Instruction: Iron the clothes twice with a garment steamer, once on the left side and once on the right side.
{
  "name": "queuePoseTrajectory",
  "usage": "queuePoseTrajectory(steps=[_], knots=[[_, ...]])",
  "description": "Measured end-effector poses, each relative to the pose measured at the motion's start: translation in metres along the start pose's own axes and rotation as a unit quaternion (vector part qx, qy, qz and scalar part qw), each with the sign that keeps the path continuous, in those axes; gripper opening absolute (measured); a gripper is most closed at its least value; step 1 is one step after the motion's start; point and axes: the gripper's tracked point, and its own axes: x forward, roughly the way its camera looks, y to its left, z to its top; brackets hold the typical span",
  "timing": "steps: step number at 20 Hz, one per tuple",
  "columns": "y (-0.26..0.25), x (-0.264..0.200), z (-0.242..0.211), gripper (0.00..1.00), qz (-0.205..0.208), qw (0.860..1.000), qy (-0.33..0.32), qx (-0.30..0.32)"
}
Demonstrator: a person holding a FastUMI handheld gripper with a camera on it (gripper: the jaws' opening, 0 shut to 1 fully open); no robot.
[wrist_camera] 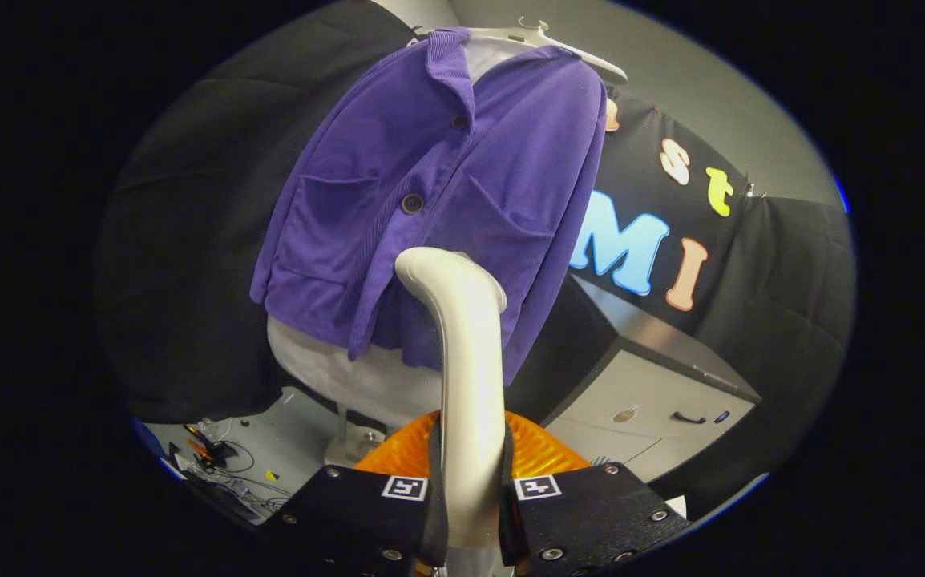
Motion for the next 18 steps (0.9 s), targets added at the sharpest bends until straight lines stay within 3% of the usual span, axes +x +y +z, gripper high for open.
queuePoseTrajectory(steps=[4, 8, 14, 18], knots=[[0.015, -0.031, -0.006, 0.25, 0.028, 0.999, 0.008, 0.015], [0.041, -0.059, 0.029, 0.25, 0.066, 0.997, -0.023, 0.024], [0.056, -0.080, 0.144, 0.25, 0.086, 0.988, -0.126, 0.022], [0.058, -0.087, 0.242, 0.25, 0.063, 0.973, -0.221, 0.006]])
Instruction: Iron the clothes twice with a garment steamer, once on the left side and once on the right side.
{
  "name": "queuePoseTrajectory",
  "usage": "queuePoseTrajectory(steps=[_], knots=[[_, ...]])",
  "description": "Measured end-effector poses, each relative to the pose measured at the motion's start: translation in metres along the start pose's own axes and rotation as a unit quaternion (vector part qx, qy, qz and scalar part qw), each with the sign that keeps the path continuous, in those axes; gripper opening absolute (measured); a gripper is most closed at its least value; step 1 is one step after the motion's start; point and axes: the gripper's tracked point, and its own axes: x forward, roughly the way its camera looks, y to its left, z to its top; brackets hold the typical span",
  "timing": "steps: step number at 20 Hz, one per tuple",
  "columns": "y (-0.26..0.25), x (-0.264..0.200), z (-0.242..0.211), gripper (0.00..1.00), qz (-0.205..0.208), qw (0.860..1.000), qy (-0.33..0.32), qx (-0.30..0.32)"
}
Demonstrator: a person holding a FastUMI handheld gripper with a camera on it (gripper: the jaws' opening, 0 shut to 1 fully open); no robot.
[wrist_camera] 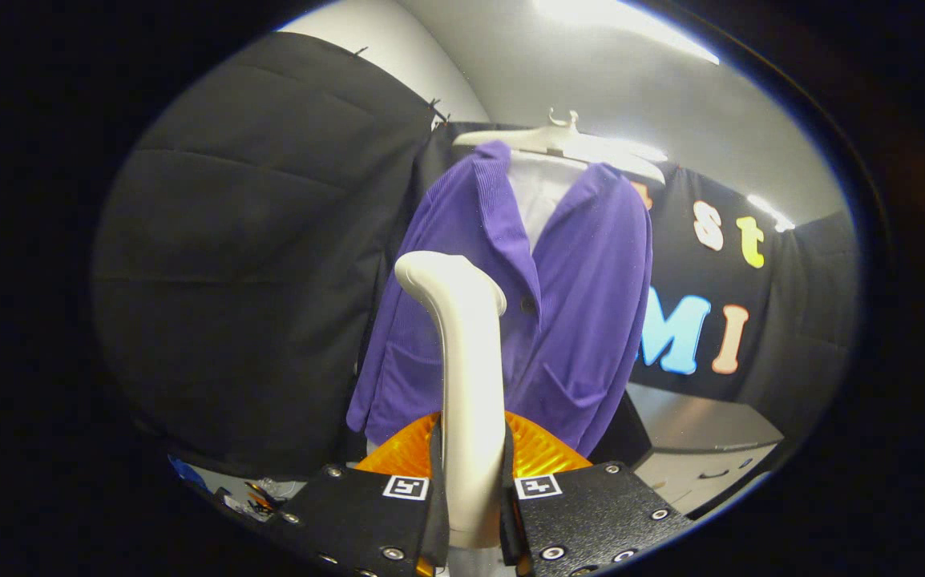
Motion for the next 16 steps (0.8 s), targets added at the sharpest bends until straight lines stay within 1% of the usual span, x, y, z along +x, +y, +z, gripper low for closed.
queuePoseTrajectory(steps=[3, 5, 7, 11, 13, 16], knots=[[-0.008, 0.022, 0.056, 0.25, -0.032, 0.998, -0.059, -0.018], [-0.014, 0.038, 0.080, 0.25, -0.052, 0.995, -0.084, -0.029], [-0.017, 0.053, 0.092, 0.24, -0.064, 0.993, -0.092, -0.036], [-0.010, 0.068, 0.097, 0.25, -0.080, 0.992, -0.088, -0.045], [-0.003, 0.077, 0.083, 0.24, -0.074, 0.994, -0.072, -0.047], [-0.008, 0.093, 0.056, 0.25, -0.063, 0.996, -0.046, -0.049]])
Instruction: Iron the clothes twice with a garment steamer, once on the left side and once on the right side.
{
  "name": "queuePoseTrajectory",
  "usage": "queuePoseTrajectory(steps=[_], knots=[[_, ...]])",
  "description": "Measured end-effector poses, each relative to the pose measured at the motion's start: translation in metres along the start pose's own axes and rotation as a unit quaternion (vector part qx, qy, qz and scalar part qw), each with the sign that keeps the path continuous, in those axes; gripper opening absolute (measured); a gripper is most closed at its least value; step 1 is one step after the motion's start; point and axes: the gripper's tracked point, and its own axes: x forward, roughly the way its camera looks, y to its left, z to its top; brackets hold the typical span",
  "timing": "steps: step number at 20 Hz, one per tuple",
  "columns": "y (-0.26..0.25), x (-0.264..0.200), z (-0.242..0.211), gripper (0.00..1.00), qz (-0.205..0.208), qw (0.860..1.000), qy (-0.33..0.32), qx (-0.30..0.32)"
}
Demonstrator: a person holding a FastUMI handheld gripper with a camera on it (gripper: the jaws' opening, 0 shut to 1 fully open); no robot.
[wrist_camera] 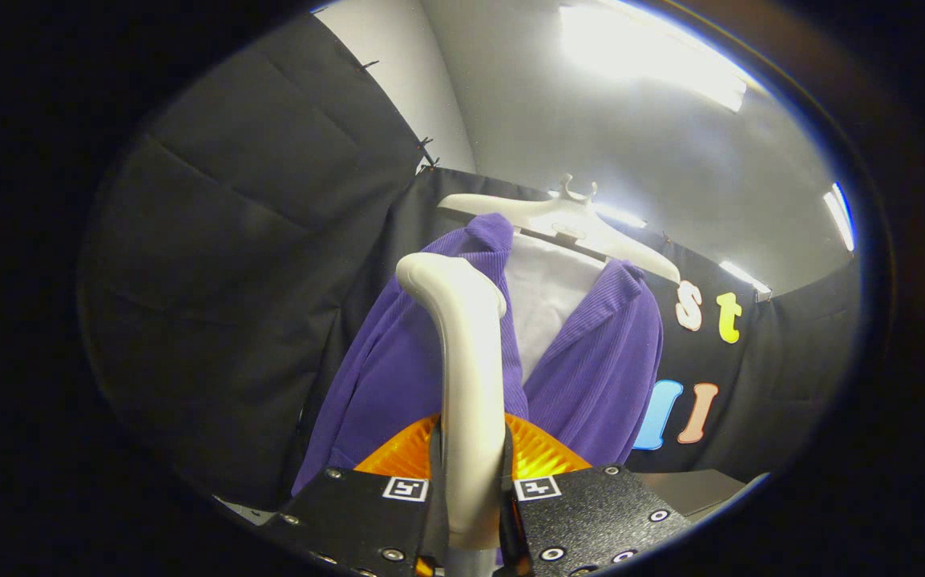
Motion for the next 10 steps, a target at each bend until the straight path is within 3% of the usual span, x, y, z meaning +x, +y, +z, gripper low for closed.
queuePoseTrajectory(steps=[6, 10], knots=[[0.011, -0.016, -0.062, 0.25, 0.014, 0.999, 0.040, -0.023], [0.030, -0.032, -0.113, 0.25, 0.045, 0.995, 0.083, -0.040]])
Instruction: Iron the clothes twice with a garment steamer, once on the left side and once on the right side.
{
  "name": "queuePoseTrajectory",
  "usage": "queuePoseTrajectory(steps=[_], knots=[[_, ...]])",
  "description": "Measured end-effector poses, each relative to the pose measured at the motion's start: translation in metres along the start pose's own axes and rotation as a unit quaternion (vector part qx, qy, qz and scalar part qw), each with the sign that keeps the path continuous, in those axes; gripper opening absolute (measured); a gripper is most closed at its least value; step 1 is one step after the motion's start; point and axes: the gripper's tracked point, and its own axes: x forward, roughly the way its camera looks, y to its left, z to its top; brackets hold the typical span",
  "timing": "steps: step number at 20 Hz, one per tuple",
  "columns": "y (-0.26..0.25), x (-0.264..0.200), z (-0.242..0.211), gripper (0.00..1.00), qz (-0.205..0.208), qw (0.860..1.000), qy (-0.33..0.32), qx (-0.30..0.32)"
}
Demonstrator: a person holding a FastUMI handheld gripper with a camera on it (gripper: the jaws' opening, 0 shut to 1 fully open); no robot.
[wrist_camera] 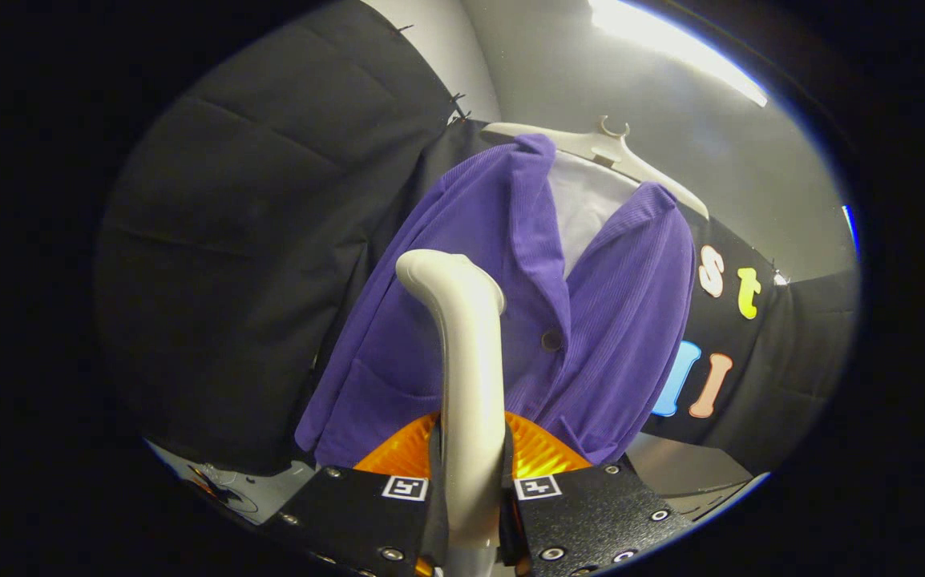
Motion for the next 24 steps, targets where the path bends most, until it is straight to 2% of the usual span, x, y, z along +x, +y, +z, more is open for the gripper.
queuePoseTrajectory(steps=[4, 12, 17, 20, 24], knots=[[0.013, -0.004, -0.041, 0.25, 0.018, 0.999, 0.033, -0.011], [0.029, -0.024, -0.094, 0.25, 0.038, 0.996, 0.073, -0.021], [0.051, -0.044, -0.153, 0.25, 0.069, 0.989, 0.127, -0.023], [0.052, -0.068, -0.177, 0.25, 0.082, 0.985, 0.150, -0.005], [0.034, -0.087, -0.187, 0.25, 0.081, 0.980, 0.177, 0.045]])
